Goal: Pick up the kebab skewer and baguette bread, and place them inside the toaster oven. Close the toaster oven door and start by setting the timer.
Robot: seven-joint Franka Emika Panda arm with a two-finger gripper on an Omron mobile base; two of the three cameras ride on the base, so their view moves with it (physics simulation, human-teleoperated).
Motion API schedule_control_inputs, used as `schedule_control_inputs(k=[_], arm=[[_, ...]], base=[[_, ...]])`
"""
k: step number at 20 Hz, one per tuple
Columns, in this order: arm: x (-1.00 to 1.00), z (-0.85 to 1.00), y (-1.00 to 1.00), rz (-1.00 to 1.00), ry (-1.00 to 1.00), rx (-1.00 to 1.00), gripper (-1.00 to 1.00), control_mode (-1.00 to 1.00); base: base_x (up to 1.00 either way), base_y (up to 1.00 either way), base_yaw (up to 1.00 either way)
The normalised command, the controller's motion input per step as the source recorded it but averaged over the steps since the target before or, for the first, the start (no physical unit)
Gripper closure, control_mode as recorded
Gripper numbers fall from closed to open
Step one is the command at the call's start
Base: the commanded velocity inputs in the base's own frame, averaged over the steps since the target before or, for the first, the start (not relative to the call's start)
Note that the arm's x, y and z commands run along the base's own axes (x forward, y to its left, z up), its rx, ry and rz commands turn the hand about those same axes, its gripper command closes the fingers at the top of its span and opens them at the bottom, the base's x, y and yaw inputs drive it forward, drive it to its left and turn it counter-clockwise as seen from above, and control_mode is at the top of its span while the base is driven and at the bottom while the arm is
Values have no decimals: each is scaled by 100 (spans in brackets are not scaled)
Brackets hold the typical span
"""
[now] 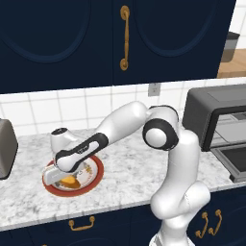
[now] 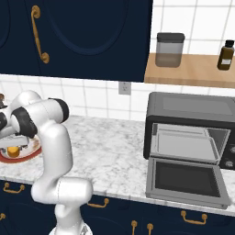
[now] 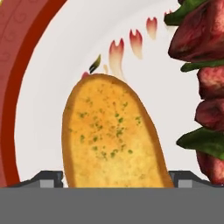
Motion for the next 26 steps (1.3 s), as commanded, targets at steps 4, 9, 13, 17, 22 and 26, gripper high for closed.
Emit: schedule_control_inputs(k=[4, 9, 13, 17, 22, 26], arm=[[1, -42, 0, 0, -1, -1, 100, -100], [-1, -22, 0, 0, 1, -1, 100, -100], [-5, 6, -7, 0, 2, 0, 100, -100], [-41, 52, -21, -3, 1, 0, 100, -100], [-41, 94, -53, -17, 1, 0, 100, -100], [-44, 94, -100, -26, 0, 0, 100, -100]], base=[[0, 0, 0], [0, 0, 0], [0, 0, 0], [0, 0, 0], [0, 0, 0], [0, 0, 0]])
